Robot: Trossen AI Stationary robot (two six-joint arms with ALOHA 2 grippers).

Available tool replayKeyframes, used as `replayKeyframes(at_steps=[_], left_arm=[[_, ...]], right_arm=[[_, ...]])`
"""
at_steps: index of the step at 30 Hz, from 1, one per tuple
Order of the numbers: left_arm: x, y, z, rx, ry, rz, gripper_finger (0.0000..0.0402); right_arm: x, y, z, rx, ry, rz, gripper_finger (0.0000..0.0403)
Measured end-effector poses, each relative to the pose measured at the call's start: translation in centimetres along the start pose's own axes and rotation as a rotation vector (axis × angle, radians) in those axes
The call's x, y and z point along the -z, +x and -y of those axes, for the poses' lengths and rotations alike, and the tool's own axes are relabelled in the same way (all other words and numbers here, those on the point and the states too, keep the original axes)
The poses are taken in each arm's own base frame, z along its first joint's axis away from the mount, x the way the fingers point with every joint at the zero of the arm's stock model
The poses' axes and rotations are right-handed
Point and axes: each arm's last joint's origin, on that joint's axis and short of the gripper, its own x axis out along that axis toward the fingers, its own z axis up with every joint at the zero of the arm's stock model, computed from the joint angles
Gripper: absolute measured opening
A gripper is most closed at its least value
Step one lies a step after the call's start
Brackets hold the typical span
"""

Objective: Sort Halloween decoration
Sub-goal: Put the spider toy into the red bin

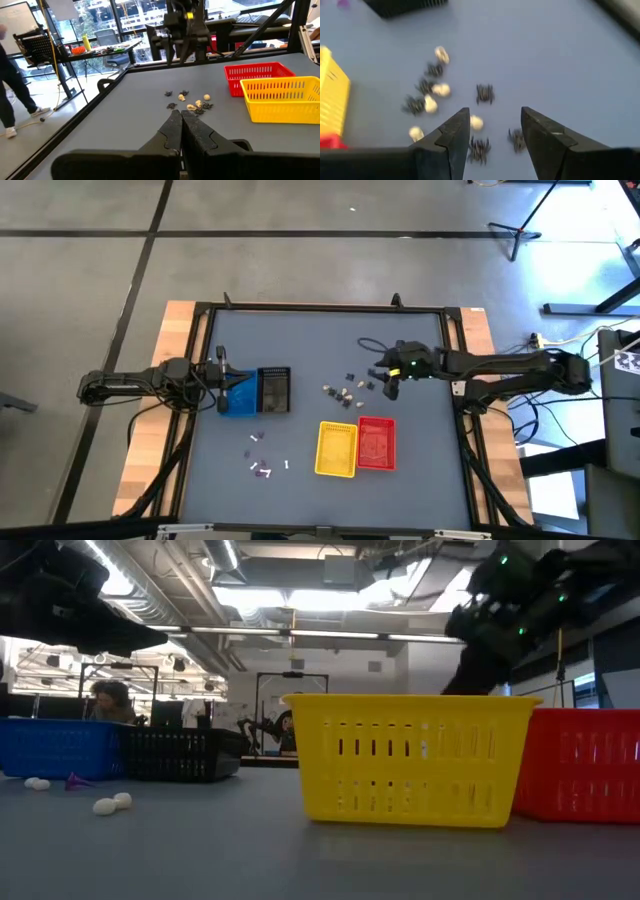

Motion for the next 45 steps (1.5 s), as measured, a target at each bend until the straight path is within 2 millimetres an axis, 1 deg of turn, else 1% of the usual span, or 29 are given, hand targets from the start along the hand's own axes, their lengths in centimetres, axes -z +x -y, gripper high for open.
replayKeyframes(at_steps=[7, 16, 24, 28, 36, 45], left_arm=[[0.0, 0.0, 0.0, 0.000, -0.001, 0.000, 0.0000], [0.0, 0.0, 0.0, 0.000, -0.003, 0.000, 0.0000], [0.0, 0.0, 0.0, 0.000, -0.002, 0.000, 0.0000], [0.0, 0.0, 0.0, 0.000, -0.002, 0.000, 0.0000], [0.0, 0.0, 0.0, 0.000, -0.002, 0.000, 0.0000], [0.0, 0.0, 0.0, 0.000, -0.002, 0.000, 0.0000]], right_arm=[[1.3, 2.3, 0.1, 0.009, -0.106, -0.123, 0.0177], [2.3, 3.8, 0.3, 0.072, -0.165, -0.207, 0.0177], [2.4, 5.1, 0.3, 0.098, -0.223, -0.188, 0.0177], [2.7, 5.7, 0.4, 0.101, -0.227, -0.207, 0.0177], [3.4, 6.6, 0.6, 0.168, -0.240, -0.256, 0.0177], [3.6, 6.9, 0.6, 0.179, -0.230, -0.268, 0.0177]])
